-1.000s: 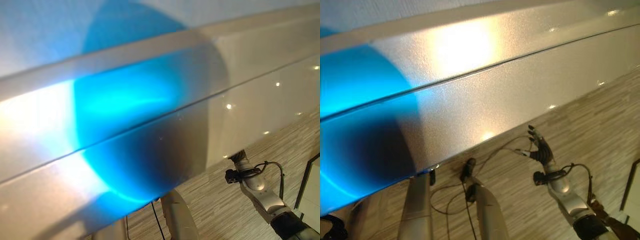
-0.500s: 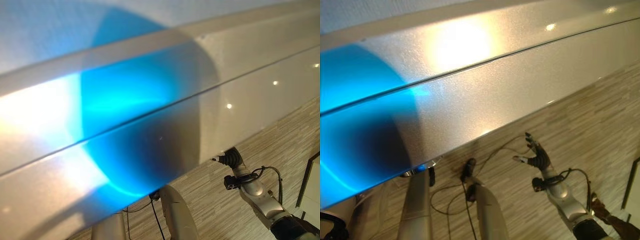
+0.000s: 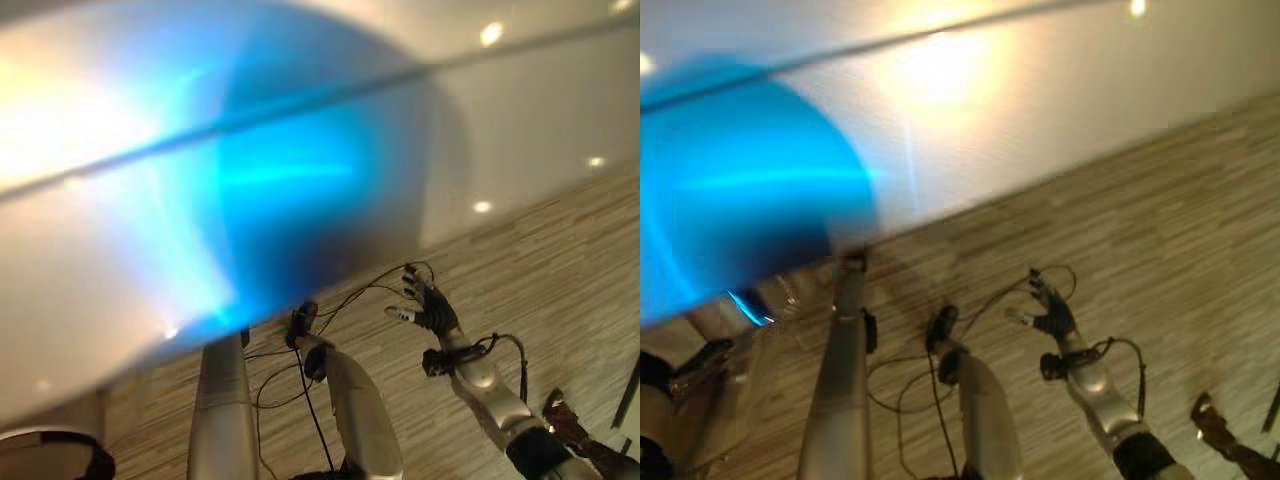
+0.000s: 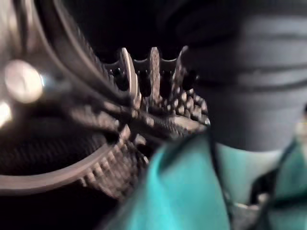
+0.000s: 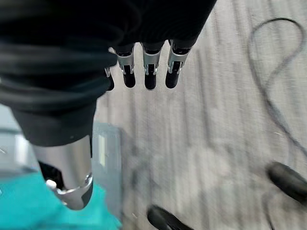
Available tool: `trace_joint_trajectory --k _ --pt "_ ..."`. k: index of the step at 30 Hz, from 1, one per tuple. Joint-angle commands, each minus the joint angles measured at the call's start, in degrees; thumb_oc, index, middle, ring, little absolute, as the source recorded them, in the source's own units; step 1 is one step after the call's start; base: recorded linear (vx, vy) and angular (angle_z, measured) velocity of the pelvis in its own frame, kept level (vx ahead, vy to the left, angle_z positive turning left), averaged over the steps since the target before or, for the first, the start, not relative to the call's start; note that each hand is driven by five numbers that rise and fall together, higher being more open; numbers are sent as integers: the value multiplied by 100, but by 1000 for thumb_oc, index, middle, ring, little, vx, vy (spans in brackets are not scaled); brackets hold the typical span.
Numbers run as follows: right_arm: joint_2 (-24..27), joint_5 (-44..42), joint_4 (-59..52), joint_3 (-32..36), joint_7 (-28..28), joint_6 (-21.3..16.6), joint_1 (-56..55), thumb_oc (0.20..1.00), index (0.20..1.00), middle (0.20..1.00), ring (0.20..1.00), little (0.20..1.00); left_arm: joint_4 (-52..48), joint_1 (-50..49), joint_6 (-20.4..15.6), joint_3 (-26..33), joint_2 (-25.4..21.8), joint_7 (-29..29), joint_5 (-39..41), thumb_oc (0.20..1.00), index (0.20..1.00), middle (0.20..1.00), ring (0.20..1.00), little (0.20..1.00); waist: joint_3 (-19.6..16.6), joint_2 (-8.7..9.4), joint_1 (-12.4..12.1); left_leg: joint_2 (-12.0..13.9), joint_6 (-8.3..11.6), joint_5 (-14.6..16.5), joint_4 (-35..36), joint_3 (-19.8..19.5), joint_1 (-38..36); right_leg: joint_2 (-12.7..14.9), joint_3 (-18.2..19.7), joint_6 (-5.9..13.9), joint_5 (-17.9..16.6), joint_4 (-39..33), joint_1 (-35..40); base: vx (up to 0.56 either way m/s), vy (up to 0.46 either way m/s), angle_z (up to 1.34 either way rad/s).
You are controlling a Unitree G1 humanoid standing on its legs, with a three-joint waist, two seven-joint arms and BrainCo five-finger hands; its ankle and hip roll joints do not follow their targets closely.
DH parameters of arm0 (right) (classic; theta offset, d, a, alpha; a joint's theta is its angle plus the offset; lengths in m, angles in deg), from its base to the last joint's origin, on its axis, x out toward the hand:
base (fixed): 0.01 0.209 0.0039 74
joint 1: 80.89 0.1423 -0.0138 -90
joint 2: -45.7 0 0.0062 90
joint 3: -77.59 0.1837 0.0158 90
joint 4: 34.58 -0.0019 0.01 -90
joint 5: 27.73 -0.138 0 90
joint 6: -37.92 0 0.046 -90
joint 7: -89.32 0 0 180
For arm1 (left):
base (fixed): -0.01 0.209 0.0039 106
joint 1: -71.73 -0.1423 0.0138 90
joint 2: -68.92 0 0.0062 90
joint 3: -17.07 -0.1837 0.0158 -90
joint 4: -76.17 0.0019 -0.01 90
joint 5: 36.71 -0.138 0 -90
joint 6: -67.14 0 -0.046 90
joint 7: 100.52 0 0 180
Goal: Grab the laundry basket,head to the washer,open it,put in the laundry and shut it.
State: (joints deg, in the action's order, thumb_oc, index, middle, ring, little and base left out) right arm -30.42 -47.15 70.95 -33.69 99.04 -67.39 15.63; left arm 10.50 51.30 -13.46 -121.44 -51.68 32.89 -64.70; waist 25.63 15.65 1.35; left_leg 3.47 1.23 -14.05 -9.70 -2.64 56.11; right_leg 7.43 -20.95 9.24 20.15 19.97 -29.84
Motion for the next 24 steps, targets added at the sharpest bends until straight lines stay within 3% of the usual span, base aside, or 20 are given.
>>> trace_joint_trajectory --k 1,7,10,14,18,24 --pt "-208 58 547 62 7 -20 -500 1000 1000 1000 1000 1000 -604 1528 9 1681 -1297 -156 -739 1000 1000 1000 1000 1000 -1231 -109 -40 -342 -82 1132 174 235 -190 -110 236 45 -1482 -1369 886 -24 -27 4" --pt "-285 133 590 236 -4 82 -519 1000 1000 1000 1000 1000 -1076 349 -127 2302 -1501 392 -1028 1000 1000 1000 1000 1000 -1226 -198 -210 -329 -68 1101 158 192 -397 -94 212 -71 -1264 -1233 1000 -13 -18 6" --pt "-290 171 612 350 29 161 -541 1000 1000 1000 1000 1000 -1053 227 -96 2301 -1544 829 -965 1000 1000 1000 1000 1000 -1255 -215 -220 -334 -81 1105 158 165 -425 -97 216 -74 -1278 -1235 1018 -14 -7 -5" --pt "-312 204 652 508 33 389 -634 1000 1000 1000 1000 1000 -834 307 -42 2396 -1259 1380 -478 1000 1000 1000 1000 1000 -1295 -207 -219 -357 -104 1114 139 148 -439 -95 226 -67 -1311 -1262 1042 -6 -3 22" --pt "-143 232 640 535 -64 575 -705 1000 1000 1000 1000 1000 33 1215 142 1575 -1041 1655 -442 1000 1000 1000 1000 1000 -1374 -225 -108 -382 -119 1106 158 133 -424 -84 240 -60 -1374 -1303 1040 -2 7 16" --pt "60 191 603 491 -113 582 -598 1000 1000 1000 1000 1000 1767 2593 188 -172 -628 1990 -512 1000 1000 1000 1000 1000 -1406 -137 40 -402 -146 1094 175 149 -385 -63 290 36 -1591 -1379 1033 -4 5 2"
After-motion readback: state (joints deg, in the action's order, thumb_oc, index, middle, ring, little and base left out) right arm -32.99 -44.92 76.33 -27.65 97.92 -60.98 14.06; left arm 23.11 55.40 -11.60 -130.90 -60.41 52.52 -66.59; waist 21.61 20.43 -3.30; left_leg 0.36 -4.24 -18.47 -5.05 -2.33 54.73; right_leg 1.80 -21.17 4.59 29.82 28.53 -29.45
